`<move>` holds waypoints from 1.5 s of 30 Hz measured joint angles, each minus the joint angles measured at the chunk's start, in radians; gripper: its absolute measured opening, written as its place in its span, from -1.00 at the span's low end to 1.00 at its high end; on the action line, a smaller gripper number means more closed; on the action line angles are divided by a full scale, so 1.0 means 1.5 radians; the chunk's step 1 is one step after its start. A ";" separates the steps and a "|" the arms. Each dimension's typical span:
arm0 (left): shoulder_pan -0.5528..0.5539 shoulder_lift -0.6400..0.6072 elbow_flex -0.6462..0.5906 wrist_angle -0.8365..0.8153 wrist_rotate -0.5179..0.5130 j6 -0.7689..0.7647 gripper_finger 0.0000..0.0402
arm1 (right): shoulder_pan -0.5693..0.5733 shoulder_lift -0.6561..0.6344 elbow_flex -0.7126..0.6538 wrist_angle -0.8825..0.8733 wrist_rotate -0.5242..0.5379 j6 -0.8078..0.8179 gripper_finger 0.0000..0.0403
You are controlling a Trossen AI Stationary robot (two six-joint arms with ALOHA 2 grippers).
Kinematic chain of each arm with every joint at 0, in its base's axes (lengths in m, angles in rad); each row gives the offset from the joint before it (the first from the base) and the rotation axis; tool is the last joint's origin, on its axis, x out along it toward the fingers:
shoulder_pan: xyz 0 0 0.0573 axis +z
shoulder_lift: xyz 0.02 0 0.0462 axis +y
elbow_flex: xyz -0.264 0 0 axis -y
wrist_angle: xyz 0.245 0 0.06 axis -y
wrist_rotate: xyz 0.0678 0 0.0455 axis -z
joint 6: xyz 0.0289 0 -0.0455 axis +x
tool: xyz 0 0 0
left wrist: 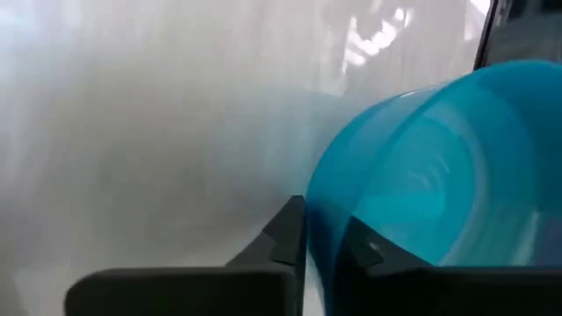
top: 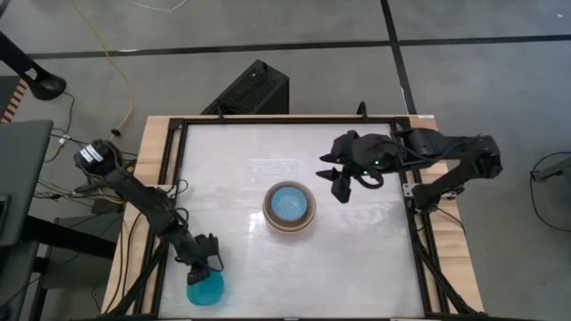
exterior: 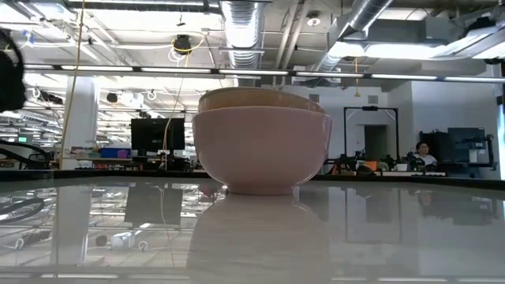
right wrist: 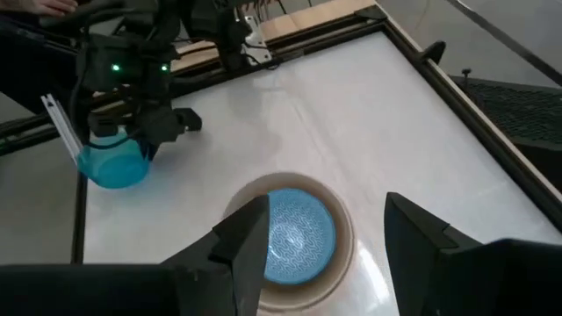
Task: Nest bowls inside each other
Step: Stack the blue bowl on top of the orange bowl
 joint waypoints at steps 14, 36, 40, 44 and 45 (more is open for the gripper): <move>0.262 -0.049 0.006 0.274 -0.198 0.146 -1.00 | 0.022 -0.003 0.000 -0.064 0.017 0.022 -0.06; 0.564 0.201 0.533 -0.308 -0.016 0.409 -1.00 | 0.059 -0.028 0.000 -0.173 0.042 0.051 -0.06; 0.564 0.277 0.618 -0.399 -0.041 0.445 -1.00 | 0.080 -0.047 0.000 -0.183 0.068 0.074 -0.06; 0.565 0.320 0.657 -0.461 -0.073 0.468 -1.00 | 0.106 -0.070 0.000 -0.186 0.093 0.102 -0.06; 0.565 0.324 0.658 -0.466 -0.074 0.472 -1.00 | 0.113 -0.075 0.000 -0.190 0.100 0.110 -0.06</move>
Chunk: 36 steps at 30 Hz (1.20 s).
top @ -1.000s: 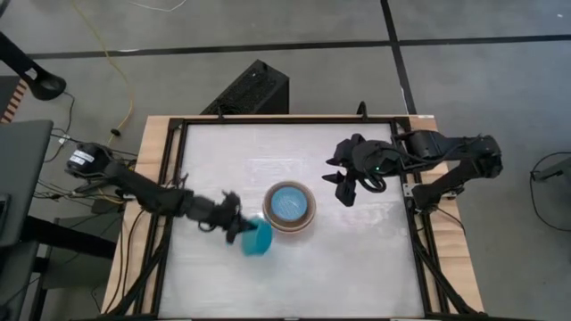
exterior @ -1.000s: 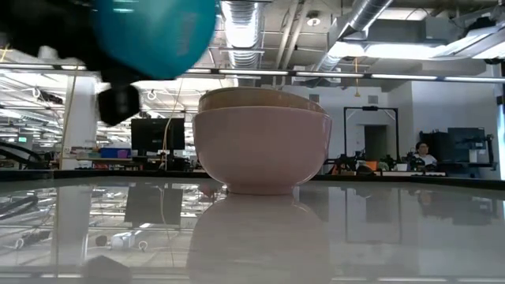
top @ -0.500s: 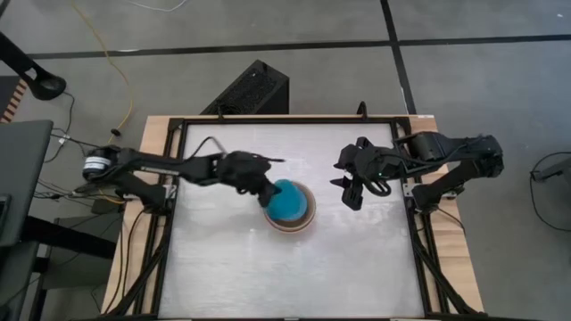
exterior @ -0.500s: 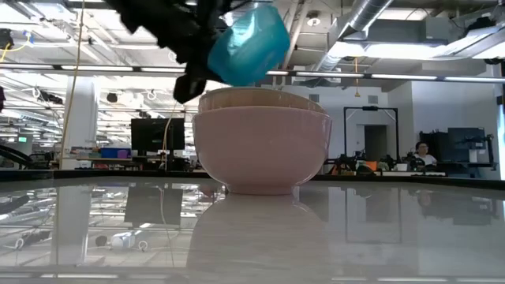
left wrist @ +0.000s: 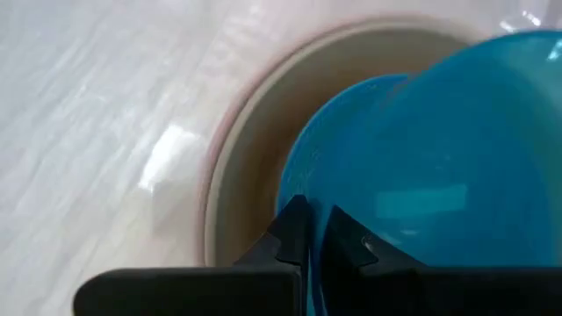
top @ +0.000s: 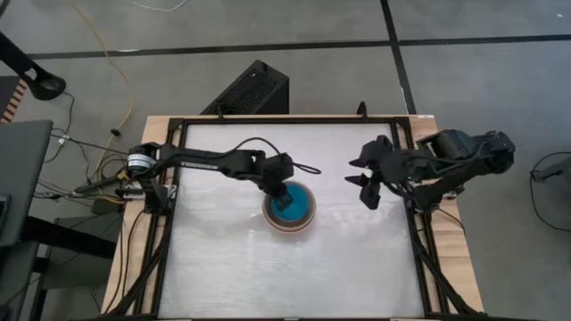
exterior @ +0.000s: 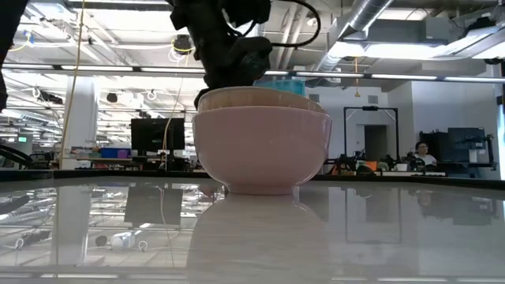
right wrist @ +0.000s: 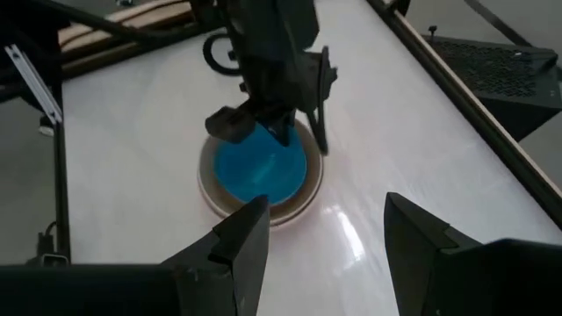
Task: Nest bowls inside each other
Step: Stack the blue bowl on top of the orange bowl, then adjust the gray bowl
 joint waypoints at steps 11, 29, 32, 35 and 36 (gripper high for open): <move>-0.008 0.004 0.003 -0.018 -0.017 0.045 -0.79 | 0.067 -0.037 0.000 -0.028 0.094 0.047 -0.06; -0.008 -0.044 0.014 -0.012 -0.028 -0.008 0.44 | 0.116 -0.031 -0.156 0.089 0.100 0.100 -0.06; -0.008 -0.065 0.014 -0.011 -0.028 -0.009 0.43 | 0.131 -0.031 -0.203 0.129 0.108 0.124 -0.06; -0.017 -0.084 0.014 -0.003 -0.046 -0.010 0.42 | 0.150 -0.031 -0.256 0.208 0.147 0.131 -0.06; -0.023 -0.090 0.014 0.002 -0.061 -0.010 0.42 | 0.156 -0.031 -0.277 0.249 0.162 0.128 -0.06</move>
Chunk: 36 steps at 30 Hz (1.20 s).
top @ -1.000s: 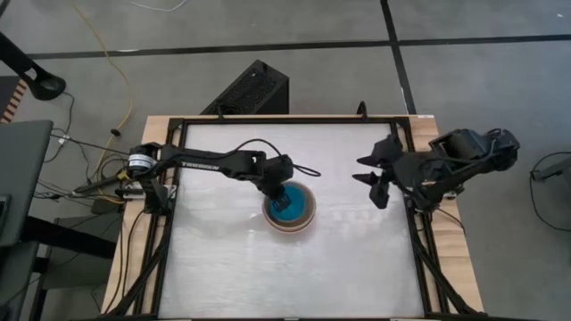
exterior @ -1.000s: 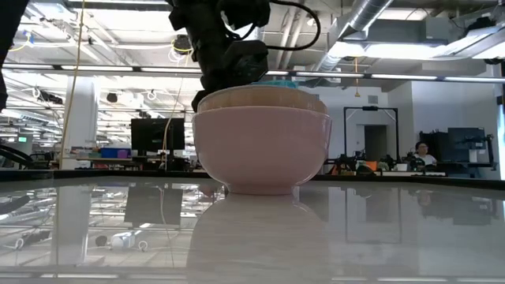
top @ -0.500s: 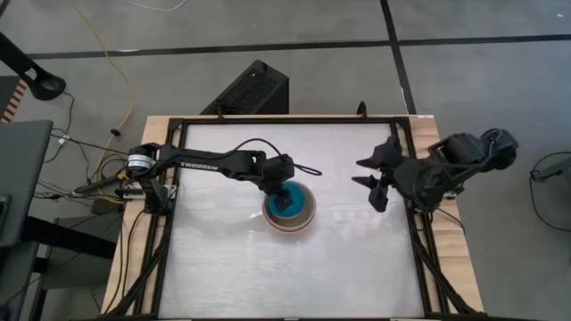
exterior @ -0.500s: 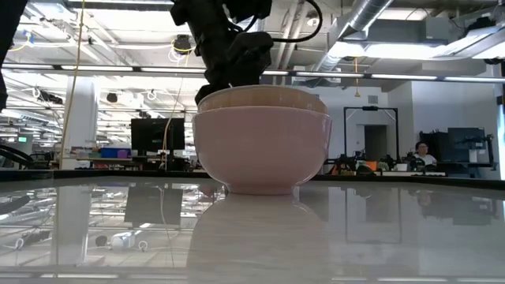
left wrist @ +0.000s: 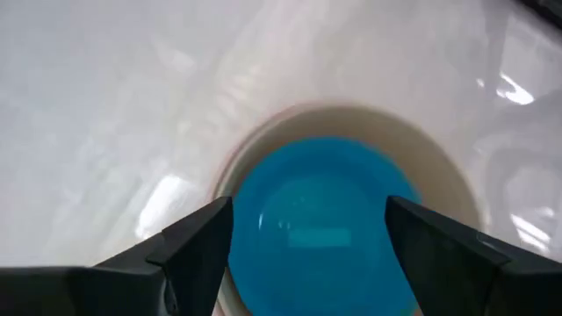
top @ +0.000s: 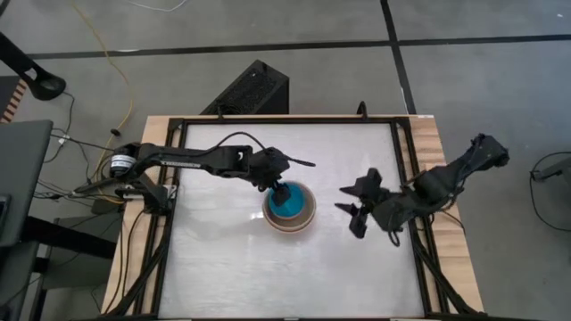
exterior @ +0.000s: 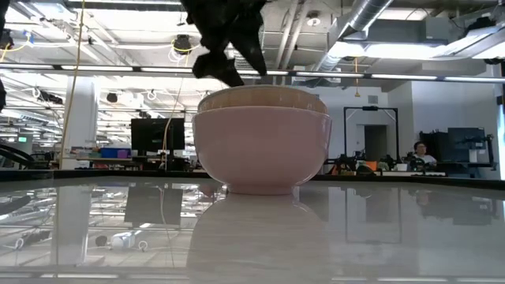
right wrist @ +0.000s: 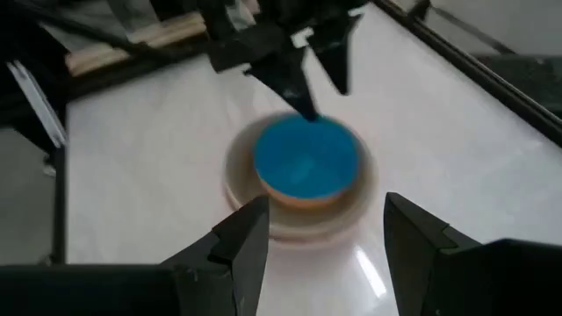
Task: Nest bowls inside each other
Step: Adjust the gray bowl
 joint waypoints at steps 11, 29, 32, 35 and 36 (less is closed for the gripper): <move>-0.065 -0.122 -0.031 0.040 -0.241 0.011 0.42 | -0.017 0.002 -0.309 0.552 0.012 -0.038 -0.51; -0.071 -0.370 -0.228 0.070 -0.281 -0.056 0.42 | -0.107 0.188 -0.438 0.965 -0.122 -0.107 -1.00; -0.071 -0.385 -0.239 0.074 -0.289 -0.051 0.42 | -0.109 0.228 -0.437 1.009 -0.132 -0.103 -1.00; -0.071 -0.396 -0.248 0.094 -0.306 -0.040 0.42 | -0.109 0.259 -0.429 1.008 -0.152 -0.089 -1.00; -0.071 -0.400 -0.252 0.102 -0.313 -0.034 0.42 | -0.109 0.268 -0.423 1.009 -0.161 -0.085 -1.00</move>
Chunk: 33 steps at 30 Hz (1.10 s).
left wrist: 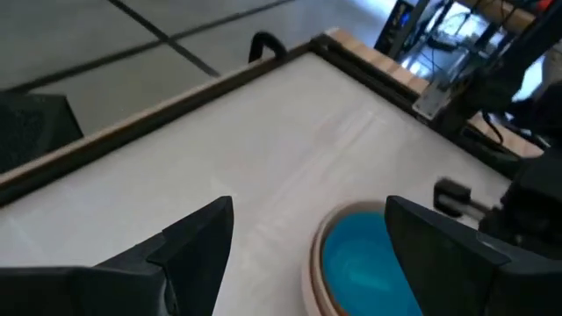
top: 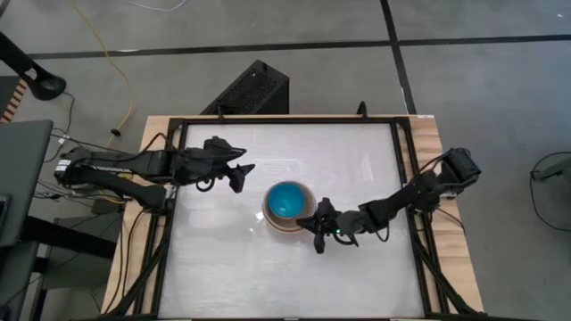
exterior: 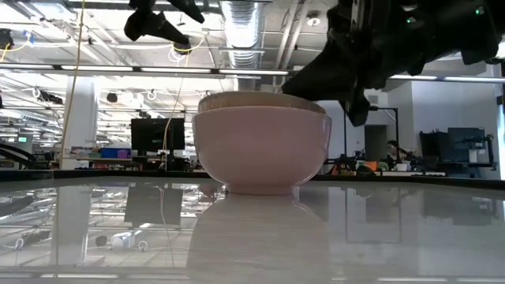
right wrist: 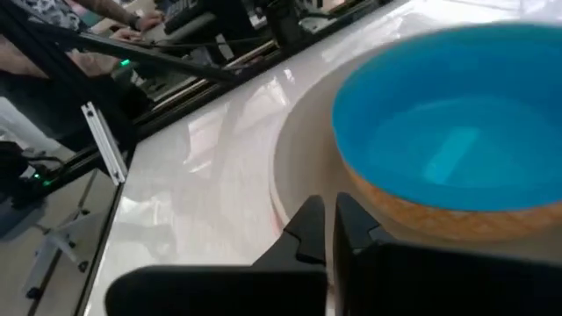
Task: Nest bowls inside each other
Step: Adjust the gray bowl, then return to Home Position
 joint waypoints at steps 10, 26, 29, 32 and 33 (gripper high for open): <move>-0.005 -0.077 -0.018 0.027 -0.027 0.052 0.42 | -0.007 -0.111 0.012 -0.032 0.021 -0.091 -1.00; -0.014 -0.238 -0.031 -0.107 -0.056 0.102 0.14 | -0.059 -0.457 -0.063 -0.360 0.035 -0.114 -1.00; -0.014 -0.279 -0.080 -0.098 -0.046 0.095 0.09 | -0.081 -0.526 -0.062 -0.444 0.013 -0.120 -1.00; -0.014 -0.329 -0.152 -0.073 -0.037 0.077 0.07 | -0.103 -0.581 -0.063 -0.520 -0.007 -0.121 -1.00; -0.014 -0.346 -0.179 -0.060 -0.032 0.069 0.06 | -0.108 -0.598 -0.063 -0.547 -0.011 -0.121 -1.00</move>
